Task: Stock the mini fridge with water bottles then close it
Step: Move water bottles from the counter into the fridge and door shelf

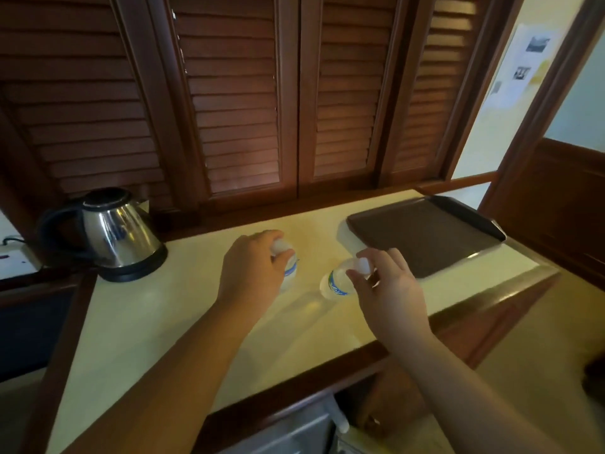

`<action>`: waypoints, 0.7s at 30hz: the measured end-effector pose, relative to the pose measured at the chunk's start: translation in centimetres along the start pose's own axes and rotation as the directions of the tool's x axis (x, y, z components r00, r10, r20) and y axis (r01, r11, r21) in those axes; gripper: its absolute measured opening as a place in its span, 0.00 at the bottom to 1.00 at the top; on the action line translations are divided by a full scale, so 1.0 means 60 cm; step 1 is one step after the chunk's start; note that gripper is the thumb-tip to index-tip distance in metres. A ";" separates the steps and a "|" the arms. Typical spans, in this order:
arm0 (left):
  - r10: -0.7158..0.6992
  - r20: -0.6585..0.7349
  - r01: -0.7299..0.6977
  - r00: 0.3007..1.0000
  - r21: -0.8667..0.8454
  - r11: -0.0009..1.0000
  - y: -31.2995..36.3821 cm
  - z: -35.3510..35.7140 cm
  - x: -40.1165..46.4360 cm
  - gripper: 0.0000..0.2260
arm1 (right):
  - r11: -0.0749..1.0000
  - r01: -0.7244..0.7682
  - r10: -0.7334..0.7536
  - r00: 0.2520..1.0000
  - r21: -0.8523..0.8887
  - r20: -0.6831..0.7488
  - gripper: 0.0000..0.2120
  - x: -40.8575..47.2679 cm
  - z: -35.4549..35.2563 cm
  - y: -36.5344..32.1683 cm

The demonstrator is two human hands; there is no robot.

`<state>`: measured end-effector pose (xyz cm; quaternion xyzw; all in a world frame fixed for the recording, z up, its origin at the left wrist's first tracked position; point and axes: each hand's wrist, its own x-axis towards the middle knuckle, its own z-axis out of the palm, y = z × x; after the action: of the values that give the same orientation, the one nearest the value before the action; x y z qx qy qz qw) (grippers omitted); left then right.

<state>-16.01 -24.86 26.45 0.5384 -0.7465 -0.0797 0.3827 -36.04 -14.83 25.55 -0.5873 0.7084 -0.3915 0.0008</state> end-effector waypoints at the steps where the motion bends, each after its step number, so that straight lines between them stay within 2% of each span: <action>1: 0.007 -0.010 -0.008 1.000 -0.031 0.999 0.008 -0.010 -0.033 0.17 | 0.999 -0.001 0.002 0.999 0.040 -0.035 0.13 -0.040 -0.019 0.007; 5: 0.080 -0.010 -0.081 0.997 -0.123 0.989 0.052 -0.056 -0.168 0.15 | 0.988 -0.012 0.031 0.993 0.155 -0.117 0.12 -0.182 -0.117 0.023; 8: 0.142 -0.073 -0.151 0.987 -0.141 0.978 0.088 -0.083 -0.266 0.14 | 0.988 0.035 -0.023 0.997 0.149 -0.078 0.12 -0.276 -0.172 0.041; 11: 0.162 -0.076 -0.172 0.984 -0.160 0.972 0.114 -0.096 -0.361 0.14 | 0.992 0.067 -0.066 0.998 0.111 -0.009 0.12 -0.369 -0.194 0.071; 17: 0.176 0.065 -0.161 0.982 -0.196 0.967 0.086 -0.054 -0.529 0.16 | 0.987 -0.087 0.074 0.993 0.138 0.096 0.11 -0.541 -0.153 0.138; 21: 0.116 0.184 -0.070 0.976 -0.238 0.969 0.032 0.016 -0.619 0.17 | 0.967 -0.217 0.201 0.972 0.137 0.122 0.12 -0.643 -0.076 0.189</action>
<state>-13.36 7.76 8.75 0.4442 -0.7909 -0.2004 0.3702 -35.63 19.85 4.70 -0.5278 0.7340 -0.4090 0.1239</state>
